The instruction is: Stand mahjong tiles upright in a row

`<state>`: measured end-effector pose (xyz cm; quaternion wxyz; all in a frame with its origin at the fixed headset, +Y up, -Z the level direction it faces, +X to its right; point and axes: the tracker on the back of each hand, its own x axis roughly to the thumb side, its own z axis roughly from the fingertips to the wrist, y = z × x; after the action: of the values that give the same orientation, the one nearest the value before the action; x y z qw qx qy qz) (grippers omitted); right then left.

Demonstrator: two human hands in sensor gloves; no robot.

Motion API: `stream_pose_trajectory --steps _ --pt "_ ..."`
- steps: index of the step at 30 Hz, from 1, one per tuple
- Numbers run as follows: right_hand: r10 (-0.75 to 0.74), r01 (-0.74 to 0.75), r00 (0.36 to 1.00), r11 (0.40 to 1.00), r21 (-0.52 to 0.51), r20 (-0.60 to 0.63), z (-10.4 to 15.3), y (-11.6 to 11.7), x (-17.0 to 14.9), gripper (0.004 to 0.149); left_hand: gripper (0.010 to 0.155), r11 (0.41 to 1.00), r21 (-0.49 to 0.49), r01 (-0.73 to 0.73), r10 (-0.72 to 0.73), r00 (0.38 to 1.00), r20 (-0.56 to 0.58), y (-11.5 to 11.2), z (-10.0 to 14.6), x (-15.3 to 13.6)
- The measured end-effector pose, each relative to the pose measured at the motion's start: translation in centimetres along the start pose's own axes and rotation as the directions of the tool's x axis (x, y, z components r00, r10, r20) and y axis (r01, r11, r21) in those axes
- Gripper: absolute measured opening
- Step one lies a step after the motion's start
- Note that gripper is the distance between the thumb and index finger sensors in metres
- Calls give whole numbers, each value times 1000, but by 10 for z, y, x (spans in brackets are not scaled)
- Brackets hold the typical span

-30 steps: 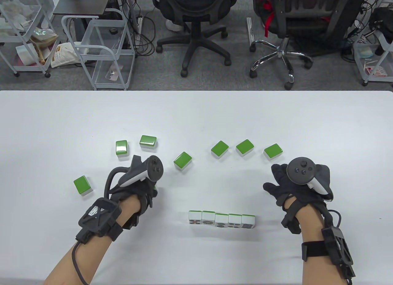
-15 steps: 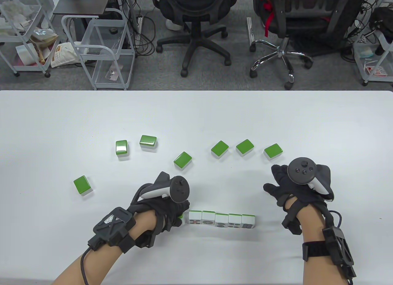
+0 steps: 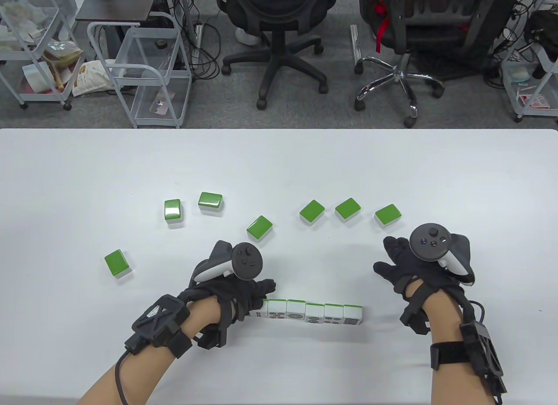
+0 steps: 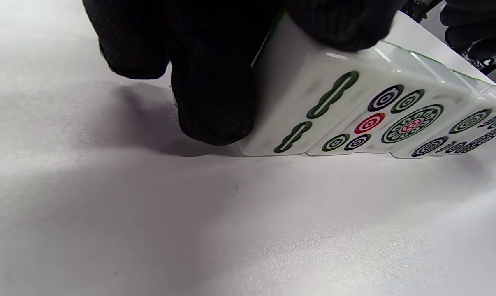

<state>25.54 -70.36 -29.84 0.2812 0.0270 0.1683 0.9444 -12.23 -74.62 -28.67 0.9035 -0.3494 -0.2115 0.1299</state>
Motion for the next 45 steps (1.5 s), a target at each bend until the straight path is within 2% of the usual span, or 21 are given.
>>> stream_pose_trajectory --steps 6,8,9,11,13,14,17,21,24,27,30,32,35,37,38,41,45 --pt "9 -9 1000 1000 1 6 -1 0 1 79 69 1000 12 -14 14 1000 11 4 4 -5" --pt "13 -13 1000 1000 -4 11 -1 -1 1 79 71 999 30 -18 17 1000 9 17 15 -12" --pt "13 -13 1000 1000 -9 13 -1 -1 1 79 72 997 75 -6 7 1000 -11 25 22 -16" --pt "11 -10 1000 1000 -15 17 0 -2 2 79 72 976 196 98 -79 992 -102 49 43 -31" --pt "6 -6 1000 1000 -13 25 0 -2 3 79 72 938 257 231 -173 958 -227 65 61 -46" --pt "2 -2 1000 1000 -12 29 0 -2 4 78 71 900 266 346 -255 912 -322 73 71 -57" --pt "4 -4 999 1000 -18 39 0 -2 6 78 71 847 192 496 -352 793 -497 82 91 -93" --pt "7 -6 999 1000 -19 42 0 -2 7 78 73 869 161 469 -329 789 -519 80 103 -138" --pt "8 -7 999 1000 -18 41 1 -2 7 78 82 880 187 437 -224 727 -649 74 107 -175" --pt "11 -10 999 1000 -15 38 1 -1 7 78 87 914 139 380 -162 659 -735 64 103 -203" --pt "13 -13 999 1000 -13 36 2 -1 7 78 89 921 163 354 -102 623 -776 53 96 -222" --pt "14 -14 999 1000 -14 34 2 -1 7 78 90 933 123 340 -116 604 -788 47 91 -228" --pt "16 -16 999 1000 -13 31 2 -1 7 79 87 933 106 345 -137 611 -779 37 83 -231" --pt "18 -18 999 1000 -11 28 2 -1 7 78 85 877 122 465 -196 576 -793 36 80 -226" --pt "18 -18 999 1000 -11 28 2 -2 7 78 85 874 114 473 -209 576 -791 37 79 -224" --pt "18 -18 999 1000 -13 31 3 -2 8 78 83 896 171 410 -153 646 -748 40 79 -215" --pt "13 -13 999 1000 -18 35 3 -3 8 78 83 935 255 246 -69 833 -550 49 84 -175"
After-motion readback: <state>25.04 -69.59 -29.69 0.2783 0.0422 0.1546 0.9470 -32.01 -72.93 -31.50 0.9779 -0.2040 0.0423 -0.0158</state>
